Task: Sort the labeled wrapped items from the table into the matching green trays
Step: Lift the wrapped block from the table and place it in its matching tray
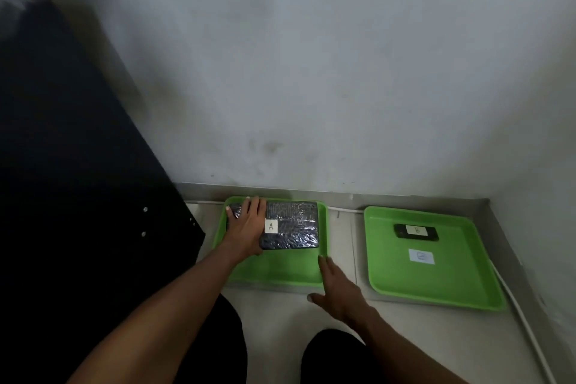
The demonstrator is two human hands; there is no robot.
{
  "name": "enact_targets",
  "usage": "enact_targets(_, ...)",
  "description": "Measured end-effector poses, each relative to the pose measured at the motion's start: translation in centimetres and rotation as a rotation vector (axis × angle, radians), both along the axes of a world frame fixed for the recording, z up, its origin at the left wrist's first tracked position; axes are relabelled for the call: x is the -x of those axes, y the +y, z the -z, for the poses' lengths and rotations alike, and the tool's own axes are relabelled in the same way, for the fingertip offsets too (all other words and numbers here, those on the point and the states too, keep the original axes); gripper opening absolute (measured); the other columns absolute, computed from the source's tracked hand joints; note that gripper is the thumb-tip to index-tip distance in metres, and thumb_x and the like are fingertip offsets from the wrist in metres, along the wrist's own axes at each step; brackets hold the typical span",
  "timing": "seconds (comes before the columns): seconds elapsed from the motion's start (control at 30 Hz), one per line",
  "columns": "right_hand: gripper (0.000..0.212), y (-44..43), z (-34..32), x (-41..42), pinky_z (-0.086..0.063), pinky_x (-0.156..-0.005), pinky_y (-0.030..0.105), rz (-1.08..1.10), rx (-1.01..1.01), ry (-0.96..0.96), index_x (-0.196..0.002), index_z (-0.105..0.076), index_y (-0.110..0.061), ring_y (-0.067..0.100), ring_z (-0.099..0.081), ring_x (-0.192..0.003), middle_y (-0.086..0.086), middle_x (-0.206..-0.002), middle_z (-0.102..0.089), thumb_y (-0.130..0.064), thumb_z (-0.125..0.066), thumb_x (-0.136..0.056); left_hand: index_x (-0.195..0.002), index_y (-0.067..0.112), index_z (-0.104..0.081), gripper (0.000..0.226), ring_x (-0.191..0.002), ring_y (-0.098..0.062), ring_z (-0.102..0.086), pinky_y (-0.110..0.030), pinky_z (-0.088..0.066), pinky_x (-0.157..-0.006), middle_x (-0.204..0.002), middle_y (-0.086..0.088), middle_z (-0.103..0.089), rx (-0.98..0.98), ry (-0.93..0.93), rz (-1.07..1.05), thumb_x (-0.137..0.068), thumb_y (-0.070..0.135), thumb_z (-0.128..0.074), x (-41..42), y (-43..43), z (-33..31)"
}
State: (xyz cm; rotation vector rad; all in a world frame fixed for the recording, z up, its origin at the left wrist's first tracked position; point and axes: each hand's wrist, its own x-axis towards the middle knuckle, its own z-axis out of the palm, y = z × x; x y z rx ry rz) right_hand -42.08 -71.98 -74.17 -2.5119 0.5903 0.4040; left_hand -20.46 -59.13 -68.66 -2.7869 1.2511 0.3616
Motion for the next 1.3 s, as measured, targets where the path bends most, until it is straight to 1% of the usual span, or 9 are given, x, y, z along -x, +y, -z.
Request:
enact_targets(0.13,0.091,-0.4,3.1,-2.0,-0.029,-0.114,0.043,-0.019,-0.054,0.037,-0.151,-0.001,-0.016,0.03,-0.011,-0.146,0.015,-0.16,-0.001,-0.045,-0.06,-0.089,-0.151,0.005,-0.004,0.127,-0.147,-0.036,-0.006,-0.074,-0.021,-0.107,-0.156,-0.015,-0.013,-0.041,0.07,-0.033,-0.06,0.027,-0.091,-3.4,-2.0,2.6)
enact_targets(0.3,0.087,-0.9,7.4,-3.5,-0.021,-0.115,0.046,-0.04,-0.089,0.109,-0.151,0.002,-0.019,0.038,-0.001,-0.145,0.016,-0.16,0.006,-0.046,-0.055,-0.092,-0.152,0.005,0.002,0.125,-0.148,-0.037,0.002,-0.077,-0.015,-0.107,-0.16,-0.016,-0.006,-0.054,0.111,-0.023,-0.068,0.029,-0.087,-8.0,-4.3,6.3)
enact_targets(0.43,0.086,-1.1,9.7,-3.4,-0.014,-0.116,0.044,-0.042,-0.088,0.146,-0.151,0.005,-0.015,0.04,0.005,-0.144,0.02,-0.158,0.008,-0.047,-0.05,-0.094,-0.153,0.007,0.003,0.123,-0.148,-0.037,0.009,-0.078,-0.017,-0.106,-0.16,-0.014,-0.003,-0.01,0.206,-0.061,-0.069,0.02,-0.086,-9.8,-4.5,8.7)
enact_targets(0.5,0.084,-1.1,10.3,-3.2,-0.009,-0.117,0.042,-0.037,-0.073,0.142,-0.151,0.003,-0.012,0.039,0.005,-0.145,0.023,-0.158,0.006,-0.046,-0.049,-0.094,-0.153,0.009,0.006,0.127,-0.147,-0.037,0.01,-0.077,-0.021,-0.105,-0.16,-0.012,-0.002,-0.011,0.233,-0.069,-0.066,0.015,-0.087,-10.2,-4.2,9.4)
enact_targets(0.63,0.081,-0.9,10.5,-3.0,-0.007,-0.118,0.043,-0.033,-0.065,0.117,-0.15,-0.002,-0.009,0.041,0.003,-0.145,0.025,-0.157,0.002,-0.043,-0.048,-0.094,-0.153,0.011,0.006,0.134,-0.147,-0.039,0.001,-0.074,-0.027,-0.105,-0.16,-0.013,-0.005,-0.087,0.215,-0.012,-0.061,0.024,-0.09,-10.1,-3.1,10.3)
enact_targets(0.87,0.081,-0.8,10.5,-3.3,-0.008,-0.118,0.042,-0.012,-0.058,0.114,-0.151,-0.002,-0.012,0.038,0.002,-0.145,0.023,-0.158,0.002,-0.044,-0.049,-0.094,-0.154,0.018,0.005,0.125,-0.148,-0.037,0.004,-0.075,-0.02,-0.107,-0.163,-0.011,0.003,-0.11,0.239,-0.019,-0.069,0.023,-0.087,-10.1,-3.4,11.7)
enact_targets(0.97,0.081,-0.8,10.3,-3.3,-0.008,-0.118,0.042,-0.017,-0.053,0.12,-0.151,0.0,-0.013,0.037,0.003,-0.145,0.022,-0.158,0.005,-0.045,-0.048,-0.095,-0.154,0.031,-0.002,0.105,-0.148,-0.039,0.007,-0.074,-0.016,-0.11,-0.164,-0.009,0.008,-0.065,0.247,-0.024,-0.082,0.007,-0.074,-10.3,-4.2,11.8)
enact_targets(1.03,0.081,-0.7,10.3,-3.3,-0.008,-0.118,0.042,-0.031,-0.043,0.126,-0.151,0.001,-0.013,0.038,0.004,-0.145,0.022,-0.158,0.006,-0.045,-0.048,-0.095,-0.154,0.035,-0.004,0.1,-0.148,-0.039,0.008,-0.073,-0.012,-0.11,-0.164,-0.008,0.009,-0.05,0.239,-0.04,-0.085,-0.001,-0.067,-10.2,-4.4,12.0)
enact_targets(1.3,0.08,-0.5,10.1,-3.5,-0.007,-0.117,0.044,-0.06,-0.014,0.171,-0.151,0.0,-0.014,0.041,0.006,-0.144,0.022,-0.158,0.006,-0.046,-0.046,-0.095,-0.152,0.04,0.003,0.116,-0.147,-0.039,0.014,-0.072,-0.01,-0.11,-0.163,-0.008,0.015,-0.009,0.112,-0.05,-0.077,-0.027,-0.055,-9.3,-3.7,14.8)
